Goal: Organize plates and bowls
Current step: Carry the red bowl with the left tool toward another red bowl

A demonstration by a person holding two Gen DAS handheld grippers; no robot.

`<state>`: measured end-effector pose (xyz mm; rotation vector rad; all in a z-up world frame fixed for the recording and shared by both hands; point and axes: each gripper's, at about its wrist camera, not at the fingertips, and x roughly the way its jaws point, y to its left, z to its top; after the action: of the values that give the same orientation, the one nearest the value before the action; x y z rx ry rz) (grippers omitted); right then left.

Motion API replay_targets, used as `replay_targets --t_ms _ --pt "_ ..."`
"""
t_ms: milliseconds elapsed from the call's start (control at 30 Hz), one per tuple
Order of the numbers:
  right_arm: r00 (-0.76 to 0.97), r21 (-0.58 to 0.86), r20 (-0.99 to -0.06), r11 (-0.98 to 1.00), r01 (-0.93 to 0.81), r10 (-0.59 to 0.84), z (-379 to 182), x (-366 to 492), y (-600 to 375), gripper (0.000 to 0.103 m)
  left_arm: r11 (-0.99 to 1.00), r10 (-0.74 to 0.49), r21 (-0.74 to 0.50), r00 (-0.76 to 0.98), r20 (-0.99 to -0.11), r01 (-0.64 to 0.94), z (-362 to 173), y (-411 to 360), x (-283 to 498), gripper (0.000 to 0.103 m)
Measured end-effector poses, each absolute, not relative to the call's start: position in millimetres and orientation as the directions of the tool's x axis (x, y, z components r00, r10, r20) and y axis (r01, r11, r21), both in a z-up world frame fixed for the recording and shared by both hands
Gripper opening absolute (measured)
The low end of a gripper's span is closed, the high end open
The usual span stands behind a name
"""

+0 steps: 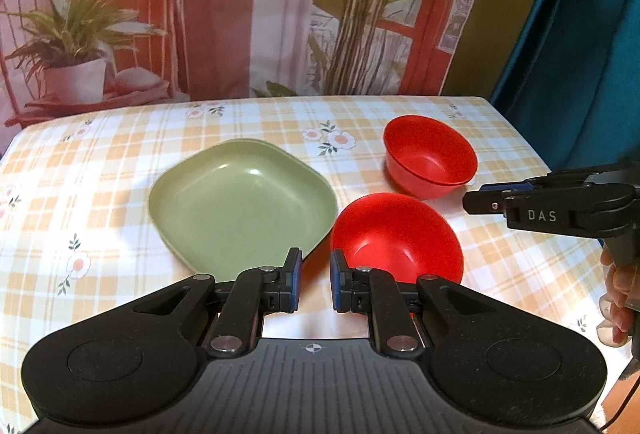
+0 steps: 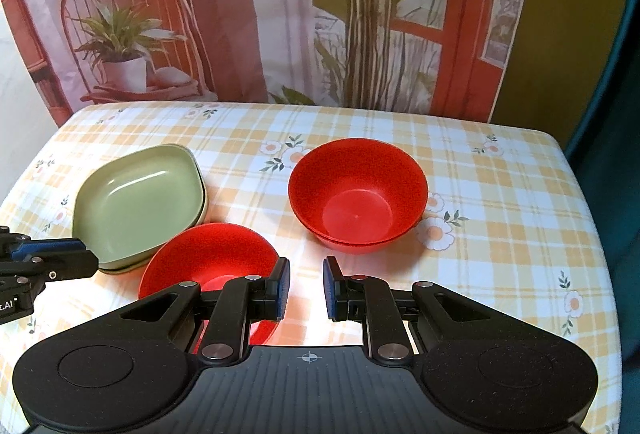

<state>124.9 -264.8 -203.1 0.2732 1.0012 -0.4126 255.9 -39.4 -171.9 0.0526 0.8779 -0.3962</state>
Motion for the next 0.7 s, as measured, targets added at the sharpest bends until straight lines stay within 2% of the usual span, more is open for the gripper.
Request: replay_targets --t_ms 167,267,533,667,700 --pt "0.468 0.036 -0.861 0.895 0.444 -0.197 -207.4 129.0 -260.0 0.018 0.928 -0.321 -0.137 0.556 -0.766 0.348 -177.0 -37.6 256.2 0.016" --pt "0.467 0.04 -0.864 0.897 0.44 -0.19 -210.5 130.0 -257.0 0.022 0.924 -0.333 -0.15 0.547 -0.768 0.351 -180.4 -40.5 254.5 0.016" --pt "0.458 0.056 -0.872 0.897 0.439 -0.17 -219.3 132.3 -254.7 0.022 0.919 -0.359 -0.193 0.53 -0.768 0.343 -188.3 -50.1 256.2 0.016" --pt "0.449 0.06 -0.879 0.899 0.434 -0.158 -225.5 134.3 -253.3 0.022 0.918 -0.366 -0.205 0.521 -0.771 0.34 -192.4 -54.5 258.3 0.032" --pt "0.447 0.062 -0.881 0.899 0.433 -0.155 -227.5 134.9 -253.1 0.022 0.917 -0.367 -0.205 0.52 -0.771 0.342 -193.5 -55.9 258.5 0.032"
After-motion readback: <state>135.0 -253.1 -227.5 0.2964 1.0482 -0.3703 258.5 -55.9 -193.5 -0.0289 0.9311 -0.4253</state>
